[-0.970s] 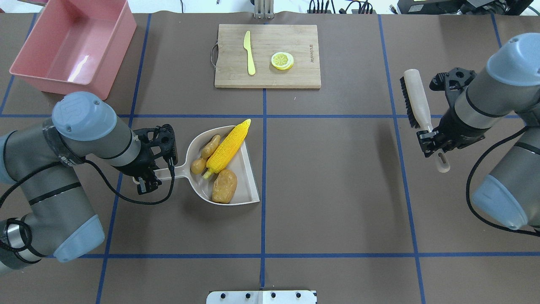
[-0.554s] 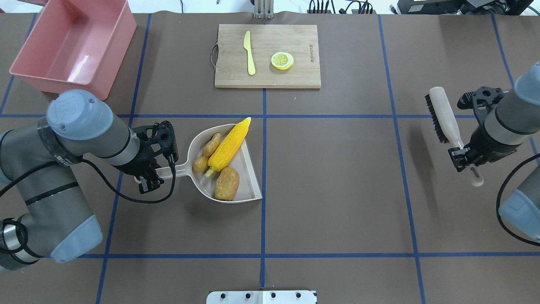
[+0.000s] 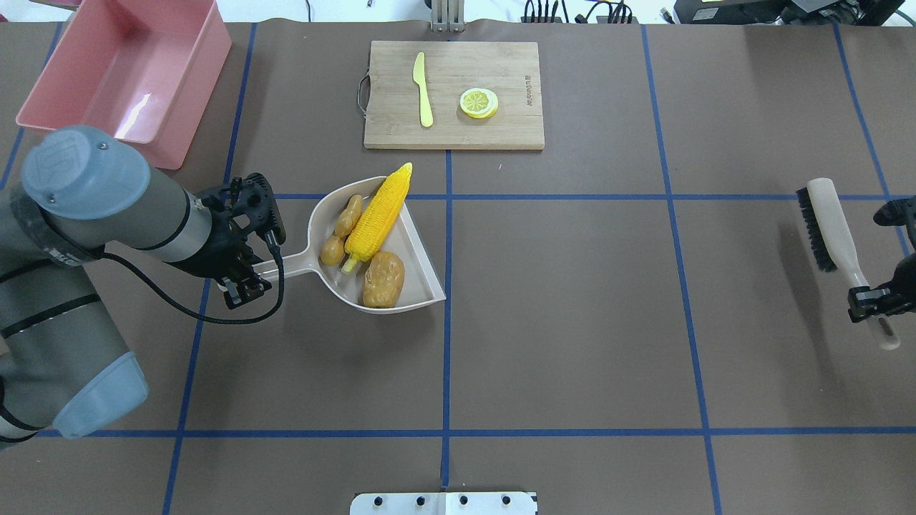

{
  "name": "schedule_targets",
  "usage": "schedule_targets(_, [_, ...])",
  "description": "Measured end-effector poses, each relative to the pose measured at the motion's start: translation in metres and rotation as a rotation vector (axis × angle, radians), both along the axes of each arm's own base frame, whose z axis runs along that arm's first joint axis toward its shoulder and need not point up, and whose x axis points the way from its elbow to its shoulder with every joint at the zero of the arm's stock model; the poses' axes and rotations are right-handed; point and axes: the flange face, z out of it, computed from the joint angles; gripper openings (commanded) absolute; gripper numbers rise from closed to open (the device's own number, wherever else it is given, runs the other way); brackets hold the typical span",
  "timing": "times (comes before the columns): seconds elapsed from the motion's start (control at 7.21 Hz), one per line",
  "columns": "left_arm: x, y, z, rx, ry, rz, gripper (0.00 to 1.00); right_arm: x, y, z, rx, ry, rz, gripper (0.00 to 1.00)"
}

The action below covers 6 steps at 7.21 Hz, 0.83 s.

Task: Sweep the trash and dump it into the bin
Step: 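Carry the loaded dustpan with the left gripper over the pink bin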

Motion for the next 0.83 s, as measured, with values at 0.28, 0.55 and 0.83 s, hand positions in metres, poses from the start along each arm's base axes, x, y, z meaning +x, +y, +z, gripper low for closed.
schedule_targets(0.28, [-0.048,-0.023,0.01,-0.047,0.023,-0.092,0.0,0.018,0.007,0.043,-0.003,-0.031,0.02,0.0])
schedule_targets(0.55, [-0.122,-0.057,0.032,-0.123,0.029,-0.208,0.0,0.025,0.009,0.058,-0.005,-0.06,0.024,0.0])
schedule_targets(0.83, [-0.193,-0.081,0.059,-0.204,0.035,-0.318,0.0,0.027,0.012,0.059,-0.02,-0.095,0.009,0.0])
